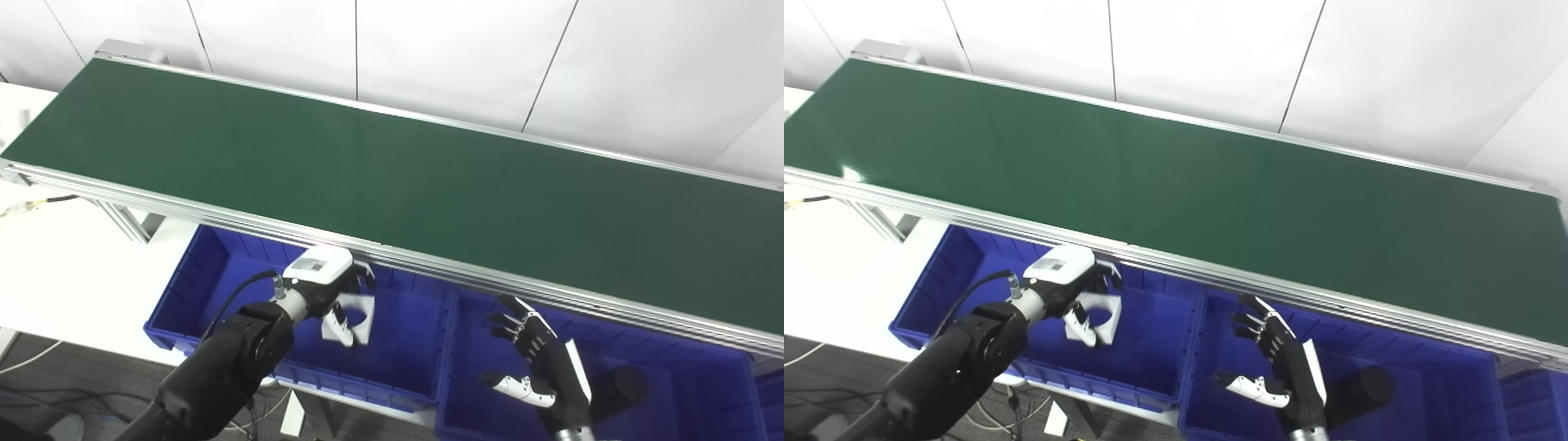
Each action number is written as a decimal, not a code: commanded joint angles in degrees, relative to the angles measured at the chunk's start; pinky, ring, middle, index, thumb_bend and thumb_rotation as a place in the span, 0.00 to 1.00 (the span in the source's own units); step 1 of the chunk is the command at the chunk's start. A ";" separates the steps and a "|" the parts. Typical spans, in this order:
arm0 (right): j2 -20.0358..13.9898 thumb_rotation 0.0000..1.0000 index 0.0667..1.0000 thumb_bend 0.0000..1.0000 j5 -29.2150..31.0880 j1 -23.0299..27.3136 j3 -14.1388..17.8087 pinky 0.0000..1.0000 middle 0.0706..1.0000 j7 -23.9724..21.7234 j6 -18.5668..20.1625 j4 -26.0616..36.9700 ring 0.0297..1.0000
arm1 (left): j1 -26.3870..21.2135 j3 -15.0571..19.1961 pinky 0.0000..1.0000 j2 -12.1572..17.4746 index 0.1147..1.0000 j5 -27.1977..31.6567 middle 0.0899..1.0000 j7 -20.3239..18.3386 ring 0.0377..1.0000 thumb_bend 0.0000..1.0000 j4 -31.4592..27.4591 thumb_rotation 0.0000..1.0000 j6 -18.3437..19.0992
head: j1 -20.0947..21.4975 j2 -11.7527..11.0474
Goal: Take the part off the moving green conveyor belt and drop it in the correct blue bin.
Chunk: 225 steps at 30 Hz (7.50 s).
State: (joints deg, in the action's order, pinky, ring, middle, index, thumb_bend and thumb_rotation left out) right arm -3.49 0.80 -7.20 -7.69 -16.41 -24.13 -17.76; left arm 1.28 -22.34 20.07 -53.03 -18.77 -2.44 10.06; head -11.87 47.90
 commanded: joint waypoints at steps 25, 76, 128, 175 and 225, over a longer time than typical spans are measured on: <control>0.10 0.33 0.82 0.93 0.05 0.60 -0.03 0.70 0.87 0.52 -2.78 -0.63 0.77 | 2.98 4.85 0.58 -1.82 0.81 22.07 0.79 -2.24 0.71 1.00 -12.47 0.36 -3.79 | 1.28 -2.41; 0.53 0.38 0.83 0.94 -6.53 5.19 -13.36 0.72 0.87 18.09 -2.80 -11.30 0.77 | 0.93 1.23 0.68 -6.37 0.79 31.67 0.81 23.09 0.77 0.93 25.53 0.26 -36.97 | 30.18 -10.21; -2.36 0.35 0.82 0.94 -1.81 1.88 -6.46 0.70 0.85 7.70 -2.79 -3.33 0.76 | 4.36 3.84 0.67 -12.38 0.78 30.39 0.80 18.35 0.77 0.94 13.45 0.25 -28.78 | 10.89 -2.14; -1.48 0.29 0.80 0.93 -2.56 2.27 -6.26 0.70 0.85 8.67 -2.80 -4.42 0.76 | 5.99 4.84 0.73 -13.69 0.77 37.45 0.79 16.58 0.78 0.93 16.68 0.19 -34.77 | 9.86 -3.51; -0.33 0.27 0.78 0.94 -2.53 0.64 -6.86 0.70 0.82 9.82 -2.80 1.75 0.75 | 10.09 7.71 0.75 -15.24 0.76 45.04 0.78 15.40 0.79 0.93 12.70 0.20 -36.91 | 9.68 -4.36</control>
State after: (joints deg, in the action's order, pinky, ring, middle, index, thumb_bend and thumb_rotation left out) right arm -4.34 -2.05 -6.89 -14.91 -6.82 -24.15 -16.55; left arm 12.25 -14.51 5.00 -7.74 -3.47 11.17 -24.62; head -2.11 43.51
